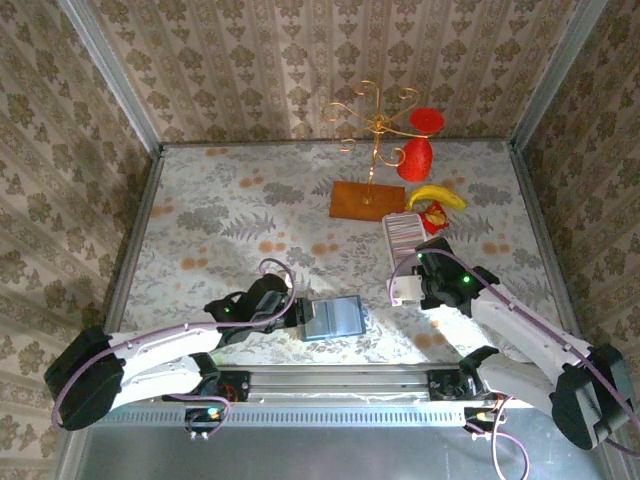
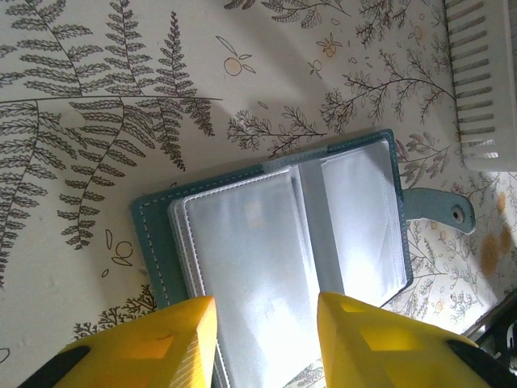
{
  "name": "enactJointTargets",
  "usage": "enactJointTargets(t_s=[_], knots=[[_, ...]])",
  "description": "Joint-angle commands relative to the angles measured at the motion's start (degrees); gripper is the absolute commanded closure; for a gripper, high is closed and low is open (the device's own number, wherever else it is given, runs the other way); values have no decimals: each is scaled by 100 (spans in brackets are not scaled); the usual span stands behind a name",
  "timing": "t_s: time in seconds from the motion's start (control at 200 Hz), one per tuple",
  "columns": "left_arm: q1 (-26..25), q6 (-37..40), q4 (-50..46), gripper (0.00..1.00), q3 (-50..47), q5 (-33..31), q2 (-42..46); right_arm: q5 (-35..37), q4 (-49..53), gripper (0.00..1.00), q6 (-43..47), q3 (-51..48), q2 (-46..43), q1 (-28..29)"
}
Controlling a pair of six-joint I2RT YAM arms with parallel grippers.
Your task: Put the credit cards into the card holder
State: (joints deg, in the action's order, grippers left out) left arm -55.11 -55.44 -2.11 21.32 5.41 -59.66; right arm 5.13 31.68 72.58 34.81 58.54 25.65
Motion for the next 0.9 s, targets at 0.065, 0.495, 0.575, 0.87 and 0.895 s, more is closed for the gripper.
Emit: enactJointTargets(t_s=[0.065,0.495,0.575,0.87,0.895], knots=[[-42,32,-30,63,197,-34,40,-267,768,98,-604,417,-477,60],[1,-6,-246,63,-31,-138,436,-1348,846,100,-6291,1582,-926,1066],[1,-26,-279,63,-64,-130,464,-1219,176,100,-8629,1493,-760,1252],[-9,-160,-212,64,-225,-44,390,-2111,-2421,100,-13365,453,921,2119],[-23,-160,-198,64,-230,-34,372,-2053,-2461,100,-13391,472,1078,2199]])
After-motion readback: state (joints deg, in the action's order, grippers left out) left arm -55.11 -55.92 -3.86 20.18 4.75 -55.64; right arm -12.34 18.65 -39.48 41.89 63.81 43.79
